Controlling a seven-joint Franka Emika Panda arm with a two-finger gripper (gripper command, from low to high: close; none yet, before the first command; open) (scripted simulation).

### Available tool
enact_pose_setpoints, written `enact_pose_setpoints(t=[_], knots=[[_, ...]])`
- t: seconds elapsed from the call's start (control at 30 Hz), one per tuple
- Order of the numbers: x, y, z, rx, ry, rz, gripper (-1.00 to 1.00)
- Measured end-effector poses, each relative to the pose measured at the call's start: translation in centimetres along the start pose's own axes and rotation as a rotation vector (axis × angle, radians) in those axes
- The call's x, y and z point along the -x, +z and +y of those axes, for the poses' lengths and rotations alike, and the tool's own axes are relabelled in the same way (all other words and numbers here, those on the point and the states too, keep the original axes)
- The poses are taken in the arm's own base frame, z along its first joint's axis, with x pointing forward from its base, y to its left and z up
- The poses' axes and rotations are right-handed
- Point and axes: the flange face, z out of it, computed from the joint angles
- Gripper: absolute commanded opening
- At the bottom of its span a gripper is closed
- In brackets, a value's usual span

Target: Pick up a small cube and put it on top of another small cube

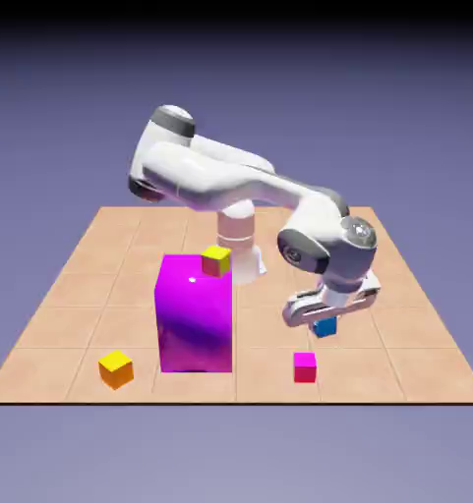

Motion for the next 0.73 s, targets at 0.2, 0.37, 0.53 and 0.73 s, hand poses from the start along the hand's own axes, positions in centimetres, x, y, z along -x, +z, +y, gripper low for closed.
enact_pose_setpoints(t=[0.2,0.37,0.53,0.73], knots=[[11.9,-1.3,-12.2,0.049,0.219,0.043,-1.0],[19.3,0.7,-26.0,0.081,0.434,0.124,-1.0],[22.2,3.8,-36.0,0.101,0.581,0.207,-1.0],[22.1,8.0,-35.3,0.1,0.584,0.207,1.0]])
